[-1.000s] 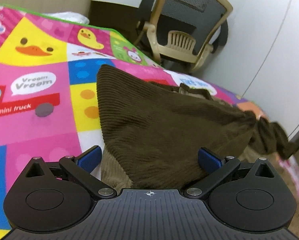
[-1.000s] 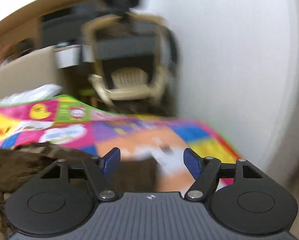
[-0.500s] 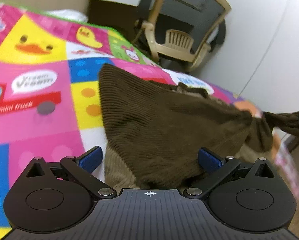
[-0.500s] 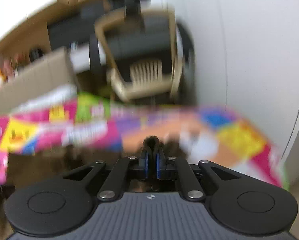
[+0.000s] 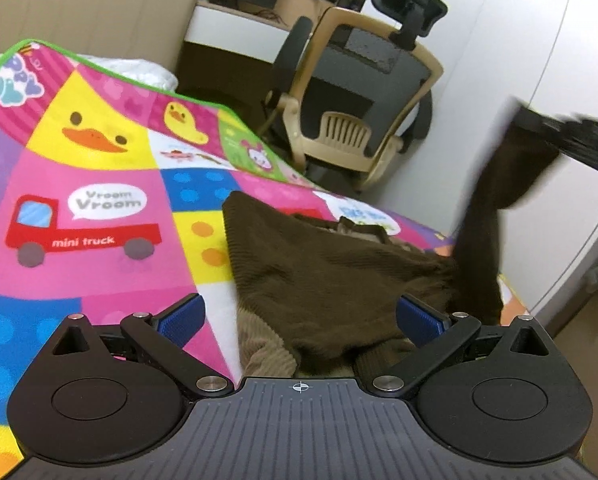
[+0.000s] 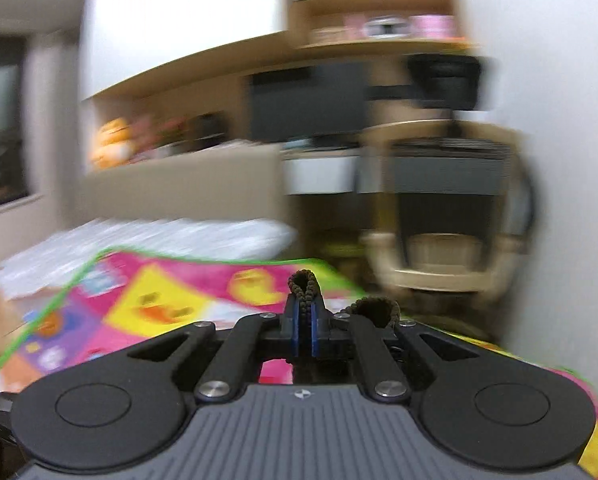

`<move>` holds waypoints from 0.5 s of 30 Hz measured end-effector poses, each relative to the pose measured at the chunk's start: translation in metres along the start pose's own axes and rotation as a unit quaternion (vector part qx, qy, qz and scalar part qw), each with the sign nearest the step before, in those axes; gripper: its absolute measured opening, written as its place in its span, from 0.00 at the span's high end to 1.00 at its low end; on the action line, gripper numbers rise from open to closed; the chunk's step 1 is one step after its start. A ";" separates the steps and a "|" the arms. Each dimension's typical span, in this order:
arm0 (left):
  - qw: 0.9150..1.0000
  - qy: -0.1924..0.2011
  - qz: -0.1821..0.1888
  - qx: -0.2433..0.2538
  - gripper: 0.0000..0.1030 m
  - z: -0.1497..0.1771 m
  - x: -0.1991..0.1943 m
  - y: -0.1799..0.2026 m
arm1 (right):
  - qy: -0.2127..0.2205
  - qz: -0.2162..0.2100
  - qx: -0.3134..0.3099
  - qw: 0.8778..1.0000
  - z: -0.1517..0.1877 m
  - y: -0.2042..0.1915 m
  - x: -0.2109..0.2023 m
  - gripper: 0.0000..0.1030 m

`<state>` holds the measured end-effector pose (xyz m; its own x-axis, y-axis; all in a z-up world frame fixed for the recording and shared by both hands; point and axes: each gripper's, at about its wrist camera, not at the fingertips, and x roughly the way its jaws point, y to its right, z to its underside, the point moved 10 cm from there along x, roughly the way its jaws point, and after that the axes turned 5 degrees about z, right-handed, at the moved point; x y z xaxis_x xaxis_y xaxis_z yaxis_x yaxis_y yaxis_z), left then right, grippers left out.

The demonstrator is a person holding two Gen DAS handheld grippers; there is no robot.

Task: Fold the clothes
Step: 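Fold the sleeve with the right gripper across the garment body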

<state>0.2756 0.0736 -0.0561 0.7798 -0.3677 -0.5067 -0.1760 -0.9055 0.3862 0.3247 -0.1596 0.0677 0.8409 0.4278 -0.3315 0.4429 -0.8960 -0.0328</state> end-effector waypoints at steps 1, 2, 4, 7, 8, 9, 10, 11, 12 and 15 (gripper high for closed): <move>1.000 0.001 0.000 0.001 0.00 0.001 -0.003 -0.001 | -0.012 -0.025 -0.016 0.999 0.003 -0.028 0.015 0.95; 1.000 0.001 0.000 0.002 0.00 0.003 -0.006 -0.002 | -0.025 -0.046 -0.032 0.998 0.010 -0.051 0.030 0.95; 1.000 0.002 0.000 0.004 0.00 0.005 -0.012 -0.004 | -0.053 -0.086 -0.063 0.993 0.029 -0.096 0.057 0.95; 1.000 0.000 0.003 0.009 0.00 0.007 -0.015 -0.003 | -0.104 -0.149 -0.080 0.980 0.057 -0.137 0.080 0.87; 1.000 0.000 0.006 0.010 0.00 0.007 -0.016 -0.002 | -0.109 -0.161 -0.075 0.978 0.061 -0.143 0.082 0.82; 1.000 0.001 0.008 0.013 0.00 0.006 -0.017 0.000 | -0.105 -0.167 -0.067 0.978 0.060 -0.145 0.079 0.69; 1.000 0.003 0.010 0.016 0.00 0.004 -0.017 0.002 | -0.090 -0.169 -0.053 0.980 0.055 -0.140 0.071 0.56; 1.000 0.004 0.013 0.019 0.00 0.002 -0.016 0.005 | -0.074 -0.165 -0.040 0.983 0.048 -0.132 0.062 0.51; 1.000 0.005 0.017 0.022 0.00 0.000 -0.014 0.009 | -0.055 -0.155 -0.026 0.986 0.039 -0.118 0.051 0.44; 0.999 0.007 0.026 0.023 0.00 -0.009 -0.001 0.020 | -0.007 -0.107 0.004 0.994 0.023 -0.065 0.015 0.30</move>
